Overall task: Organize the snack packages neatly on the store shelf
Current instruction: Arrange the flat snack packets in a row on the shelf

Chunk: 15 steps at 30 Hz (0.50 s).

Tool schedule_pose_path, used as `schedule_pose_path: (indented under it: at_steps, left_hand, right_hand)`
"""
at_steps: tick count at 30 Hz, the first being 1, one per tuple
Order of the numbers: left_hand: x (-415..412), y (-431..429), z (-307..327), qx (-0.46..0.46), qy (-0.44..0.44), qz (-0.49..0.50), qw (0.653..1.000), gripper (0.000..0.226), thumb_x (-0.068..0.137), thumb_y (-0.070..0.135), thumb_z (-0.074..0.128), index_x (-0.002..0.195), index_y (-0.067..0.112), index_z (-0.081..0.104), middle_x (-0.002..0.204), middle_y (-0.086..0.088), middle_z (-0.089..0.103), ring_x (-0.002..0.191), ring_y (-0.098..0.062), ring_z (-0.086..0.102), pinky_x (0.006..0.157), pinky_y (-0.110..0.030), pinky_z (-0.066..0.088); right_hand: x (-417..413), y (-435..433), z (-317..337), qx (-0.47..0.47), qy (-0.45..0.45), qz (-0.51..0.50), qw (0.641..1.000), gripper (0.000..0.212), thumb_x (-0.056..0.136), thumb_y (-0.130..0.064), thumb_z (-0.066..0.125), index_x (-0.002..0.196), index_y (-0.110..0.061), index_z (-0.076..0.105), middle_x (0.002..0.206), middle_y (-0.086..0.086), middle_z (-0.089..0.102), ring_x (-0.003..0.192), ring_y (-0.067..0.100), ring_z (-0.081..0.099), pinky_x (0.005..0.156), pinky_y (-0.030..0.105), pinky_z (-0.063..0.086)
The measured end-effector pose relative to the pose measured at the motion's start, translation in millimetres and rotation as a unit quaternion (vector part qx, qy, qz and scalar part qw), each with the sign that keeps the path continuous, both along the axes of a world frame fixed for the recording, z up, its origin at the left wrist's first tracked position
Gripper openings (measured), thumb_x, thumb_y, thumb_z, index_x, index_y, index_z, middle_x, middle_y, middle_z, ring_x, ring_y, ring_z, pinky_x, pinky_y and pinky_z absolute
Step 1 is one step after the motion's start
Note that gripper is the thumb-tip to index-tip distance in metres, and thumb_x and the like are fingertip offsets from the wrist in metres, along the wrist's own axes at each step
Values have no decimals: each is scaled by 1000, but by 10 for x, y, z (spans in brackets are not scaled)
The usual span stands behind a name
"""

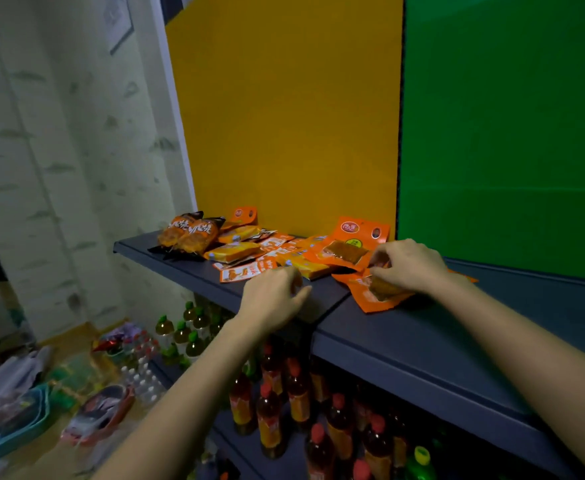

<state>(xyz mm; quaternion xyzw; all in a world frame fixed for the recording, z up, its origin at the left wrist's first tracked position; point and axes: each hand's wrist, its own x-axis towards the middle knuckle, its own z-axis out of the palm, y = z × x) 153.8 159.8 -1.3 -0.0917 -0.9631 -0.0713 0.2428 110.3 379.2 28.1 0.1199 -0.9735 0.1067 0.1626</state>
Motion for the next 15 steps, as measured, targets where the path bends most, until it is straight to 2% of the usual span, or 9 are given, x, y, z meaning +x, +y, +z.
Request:
schedule_pose_path:
  at_steps: [3,7,11,15]
  left_hand:
    - [-396,-36,71,-12,-8,-23,1000,34,92,46,47,104,16,58,108,-5,64,99,-24,58,74,-33,44]
    - [-822,-27,79,36,0,-46,998,35,90,45,51,107,15,60,112,-4,64,103,-24,57,72,-31,40]
    - [-1266,55,73,50,-18,-80,995,41,89,45,53,113,12,58,118,-9,61,110,-27,55,84,-35,44]
    - [-1687,139,65,47,-45,-99,993,51,89,46,53,122,7,52,126,-14,54,120,-31,49,94,-39,41]
  right_hand:
    - [-229,60,84,-10,13,-29,999,31,87,-41,58,114,-27,62,114,-3,66,105,21,60,80,32,48]
    - [-389,98,84,-16,6,-68,998,30,87,-42,58,112,-26,62,112,-2,66,103,22,60,79,32,46]
    - [-413,187,84,0,4,-122,992,31,86,-42,58,113,-27,62,114,-3,66,107,24,60,84,34,48]
    - [-328,317,64,-18,-4,-197,980,32,85,-45,59,113,-29,63,114,-7,66,109,23,59,82,32,46]
